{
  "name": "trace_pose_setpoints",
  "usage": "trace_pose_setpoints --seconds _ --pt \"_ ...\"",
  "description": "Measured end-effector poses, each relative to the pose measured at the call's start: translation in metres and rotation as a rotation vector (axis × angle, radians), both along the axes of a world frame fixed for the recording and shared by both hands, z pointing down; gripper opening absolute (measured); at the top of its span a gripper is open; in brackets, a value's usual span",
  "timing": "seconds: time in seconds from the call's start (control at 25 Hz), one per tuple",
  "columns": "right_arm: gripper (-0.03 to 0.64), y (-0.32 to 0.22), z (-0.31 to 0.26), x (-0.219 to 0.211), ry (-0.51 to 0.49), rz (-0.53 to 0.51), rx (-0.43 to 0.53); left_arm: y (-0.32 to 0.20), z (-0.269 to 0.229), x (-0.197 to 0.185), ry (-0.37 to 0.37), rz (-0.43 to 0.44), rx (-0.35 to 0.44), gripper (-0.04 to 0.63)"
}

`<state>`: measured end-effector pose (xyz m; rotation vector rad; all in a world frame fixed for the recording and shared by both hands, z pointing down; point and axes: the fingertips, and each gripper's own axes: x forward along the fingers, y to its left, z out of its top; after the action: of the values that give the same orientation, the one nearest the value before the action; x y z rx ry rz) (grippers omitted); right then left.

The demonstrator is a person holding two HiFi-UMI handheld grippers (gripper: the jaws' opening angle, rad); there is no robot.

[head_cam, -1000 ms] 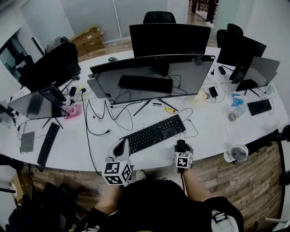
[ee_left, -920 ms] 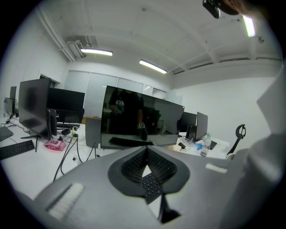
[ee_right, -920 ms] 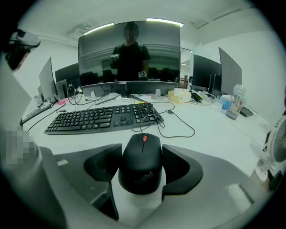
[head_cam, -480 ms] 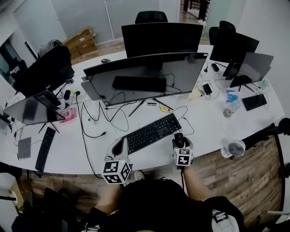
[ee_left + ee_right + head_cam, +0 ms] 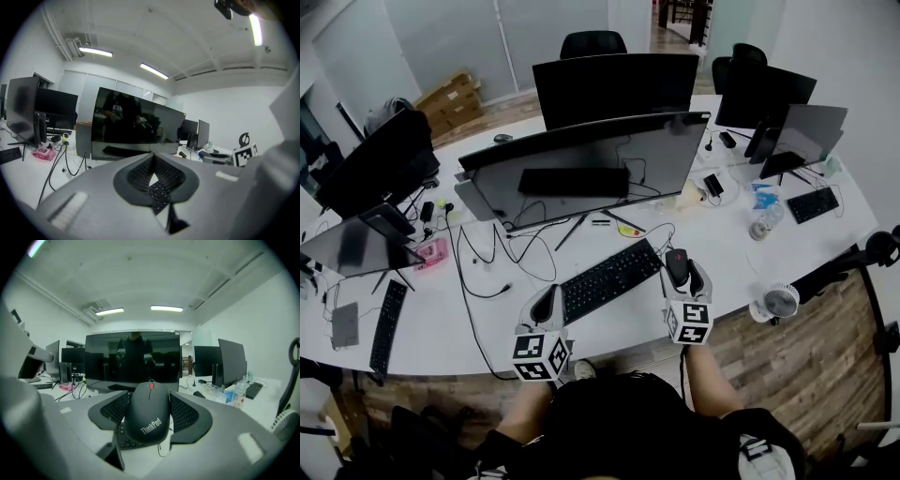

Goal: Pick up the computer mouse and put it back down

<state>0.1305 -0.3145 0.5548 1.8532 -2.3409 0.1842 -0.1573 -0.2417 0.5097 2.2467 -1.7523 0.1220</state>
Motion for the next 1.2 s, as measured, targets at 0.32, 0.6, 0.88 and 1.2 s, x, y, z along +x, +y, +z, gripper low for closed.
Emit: trace_pose_setpoints --seconds 0.32,0.6,0.88,1.2 --pt "0.278 0.01 -0.097 0.004 -0.022 0.003 0.215 -0.006 -0.001 0.007 0.011 0.024 0.005 0.054" --pt "0.278 0.015 -0.115 0.01 -0.02 0.013 0.265 -0.011 -0.003 0.013 0.006 0.04 0.014 0.054" --pt "0.278 0.011 -0.094 0.016 -0.022 0.024 0.222 -0.011 -0.008 0.018 -0.018 0.047 0.026 0.054" --pt "0.278 0.005 -0.053 0.021 -0.009 0.027 0.134 -0.011 -0.008 0.021 -0.038 0.049 0.024 0.054"
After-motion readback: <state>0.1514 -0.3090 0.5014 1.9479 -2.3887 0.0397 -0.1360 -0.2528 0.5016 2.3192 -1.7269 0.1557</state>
